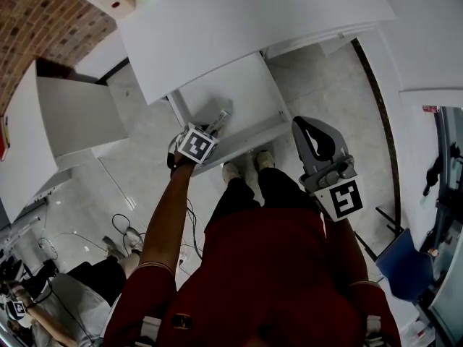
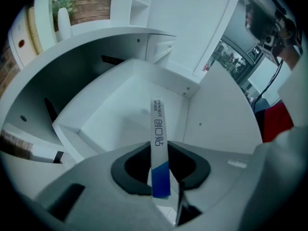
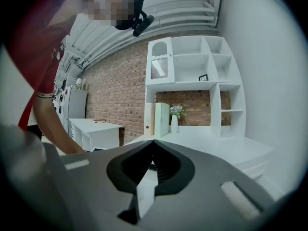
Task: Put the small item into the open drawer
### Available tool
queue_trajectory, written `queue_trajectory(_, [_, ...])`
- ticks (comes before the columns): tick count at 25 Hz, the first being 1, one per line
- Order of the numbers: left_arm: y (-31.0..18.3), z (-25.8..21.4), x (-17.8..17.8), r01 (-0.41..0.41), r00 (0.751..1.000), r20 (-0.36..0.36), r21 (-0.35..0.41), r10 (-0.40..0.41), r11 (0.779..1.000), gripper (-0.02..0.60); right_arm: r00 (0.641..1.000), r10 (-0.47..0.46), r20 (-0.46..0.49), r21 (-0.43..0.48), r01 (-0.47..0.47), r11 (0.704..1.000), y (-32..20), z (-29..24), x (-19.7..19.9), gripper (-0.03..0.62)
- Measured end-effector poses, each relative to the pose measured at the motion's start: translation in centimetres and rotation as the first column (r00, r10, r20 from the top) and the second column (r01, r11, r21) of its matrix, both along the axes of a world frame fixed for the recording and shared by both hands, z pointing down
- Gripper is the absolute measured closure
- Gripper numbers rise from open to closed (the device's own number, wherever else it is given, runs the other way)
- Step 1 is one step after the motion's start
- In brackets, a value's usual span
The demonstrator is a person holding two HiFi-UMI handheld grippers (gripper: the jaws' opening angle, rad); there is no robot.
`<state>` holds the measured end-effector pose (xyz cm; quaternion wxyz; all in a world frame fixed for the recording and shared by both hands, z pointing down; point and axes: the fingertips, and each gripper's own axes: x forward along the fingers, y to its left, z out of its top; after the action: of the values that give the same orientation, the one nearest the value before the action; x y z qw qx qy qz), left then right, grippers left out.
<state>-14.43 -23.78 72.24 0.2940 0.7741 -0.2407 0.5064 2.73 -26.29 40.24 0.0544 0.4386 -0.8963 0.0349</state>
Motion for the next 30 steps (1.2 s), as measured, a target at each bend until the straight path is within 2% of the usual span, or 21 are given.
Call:
queue_trajectory(8, [0.5,2.0,-0.4,-0.042,0.997,0.061,-0.038,0.045,0.998,0.491,0.999,0.029,-0.013,-0.012,-0.029,1.000,-0.1,0.5,1.3,0.582])
queue_trajectory(16, [1.0,2.6,-0.2,-0.062,0.997,0.038,-0.073,0.064,0.995,0.482,0.999,0.028,-0.015,-0.018,-0.028,0.999,-0.4,0.8,1.6,0.583])
queue_trajectory(21, [0.9,2.3,-0.5,-0.069,0.996,0.044,-0.080,0.073,0.994,0.447,1.000,0.028,-0.012,-0.020,-0.028,0.999,-0.6,0.9,1.7,0.582])
queue_trajectory(30, [0.6,0.2,-0.3,-0.062,0.998,0.016,-0.046,0.063,0.997,0.411,1.000,0.020,0.006,-0.004,-0.020,1.000,-0.2,0.3,1.8,0.583])
